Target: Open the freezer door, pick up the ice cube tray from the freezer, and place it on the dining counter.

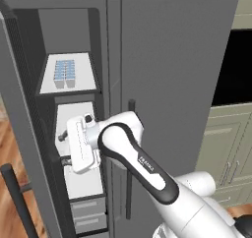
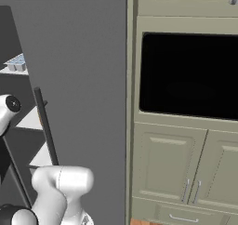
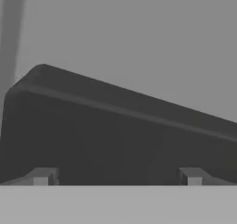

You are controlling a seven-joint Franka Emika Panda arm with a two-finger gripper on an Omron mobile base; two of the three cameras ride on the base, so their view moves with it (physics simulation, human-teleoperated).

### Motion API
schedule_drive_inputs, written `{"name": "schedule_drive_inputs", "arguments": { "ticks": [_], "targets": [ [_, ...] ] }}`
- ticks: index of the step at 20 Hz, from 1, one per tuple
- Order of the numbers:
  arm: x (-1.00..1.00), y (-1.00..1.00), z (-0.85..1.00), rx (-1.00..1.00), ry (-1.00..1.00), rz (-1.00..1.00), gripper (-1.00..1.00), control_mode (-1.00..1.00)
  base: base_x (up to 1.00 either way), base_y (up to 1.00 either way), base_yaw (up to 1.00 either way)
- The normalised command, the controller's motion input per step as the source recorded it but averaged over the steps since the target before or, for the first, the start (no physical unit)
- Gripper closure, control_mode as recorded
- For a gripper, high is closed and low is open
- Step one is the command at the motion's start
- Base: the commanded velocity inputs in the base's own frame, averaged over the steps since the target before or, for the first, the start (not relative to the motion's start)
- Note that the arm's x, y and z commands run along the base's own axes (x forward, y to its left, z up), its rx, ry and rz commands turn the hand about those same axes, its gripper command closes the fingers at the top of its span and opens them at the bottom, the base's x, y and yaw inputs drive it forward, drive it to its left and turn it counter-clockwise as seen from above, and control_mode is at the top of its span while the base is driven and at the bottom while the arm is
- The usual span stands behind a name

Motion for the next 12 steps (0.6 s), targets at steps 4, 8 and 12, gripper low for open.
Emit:
{"name": "schedule_drive_inputs", "arguments": {
  "ticks": [4, 8, 12],
  "targets": [
    [0.04, 0.44, -0.08, 0.0, 0.0, 0.0, -1.0, -1.0, 0.0, 0.0, 0.0],
    [0.0, 0.44, -0.02, 0.0, 0.0, 0.0, -1.0, -1.0, 0.0, 0.0, 0.0],
    [0.0, 0.35, 0.0, 0.0, 0.0, 0.0, -1.0, -1.0, 0.0, 0.0, 0.0]
  ]
}}
